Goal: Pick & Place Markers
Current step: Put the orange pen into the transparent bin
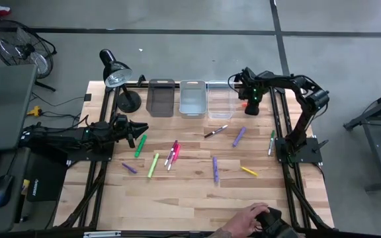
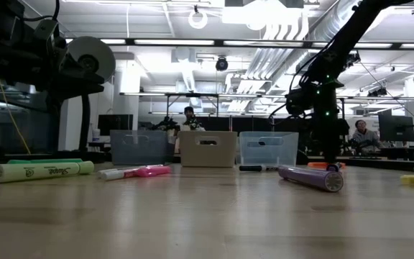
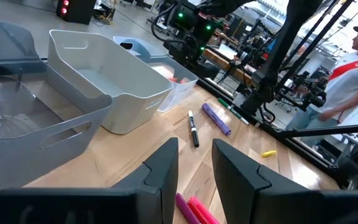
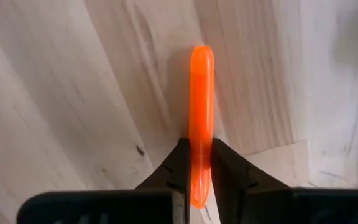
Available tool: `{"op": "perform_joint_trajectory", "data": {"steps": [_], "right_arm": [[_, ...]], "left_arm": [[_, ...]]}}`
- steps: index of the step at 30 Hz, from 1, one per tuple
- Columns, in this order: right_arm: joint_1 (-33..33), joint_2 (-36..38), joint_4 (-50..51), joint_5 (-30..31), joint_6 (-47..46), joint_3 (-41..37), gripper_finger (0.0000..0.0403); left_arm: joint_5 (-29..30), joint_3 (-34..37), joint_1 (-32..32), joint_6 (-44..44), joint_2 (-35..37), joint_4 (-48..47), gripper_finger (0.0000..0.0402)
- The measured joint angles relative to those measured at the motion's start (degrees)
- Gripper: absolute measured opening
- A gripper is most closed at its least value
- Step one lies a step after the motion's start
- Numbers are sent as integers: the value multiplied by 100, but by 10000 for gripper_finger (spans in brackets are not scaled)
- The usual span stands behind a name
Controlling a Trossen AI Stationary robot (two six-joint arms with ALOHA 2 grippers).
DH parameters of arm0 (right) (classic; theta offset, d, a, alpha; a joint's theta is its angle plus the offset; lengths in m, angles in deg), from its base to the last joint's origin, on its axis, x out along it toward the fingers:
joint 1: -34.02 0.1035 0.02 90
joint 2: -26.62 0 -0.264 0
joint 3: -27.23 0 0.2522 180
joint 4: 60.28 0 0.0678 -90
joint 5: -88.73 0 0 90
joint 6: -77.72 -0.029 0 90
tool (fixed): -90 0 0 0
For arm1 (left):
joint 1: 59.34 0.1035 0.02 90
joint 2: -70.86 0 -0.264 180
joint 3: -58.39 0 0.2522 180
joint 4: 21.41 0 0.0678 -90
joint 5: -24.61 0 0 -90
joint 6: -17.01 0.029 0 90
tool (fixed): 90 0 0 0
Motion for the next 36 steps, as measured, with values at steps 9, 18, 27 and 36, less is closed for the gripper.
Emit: {"op": "perform_joint_trajectory", "data": {"steps": [9,18,27,36], "right_arm": [[-2,93,261,191,-747,372,32],[98,828,627,216,-1569,586,36],[636,1930,794,-368,-2369,594,32],[1541,2208,509,-777,-3169,594,33]], "left_arm": [[0,0,1,0,0,0,97],[0,0,0,0,0,0,97],[0,0,1,0,0,-2,97],[0,0,0,0,0,0,97]]}}
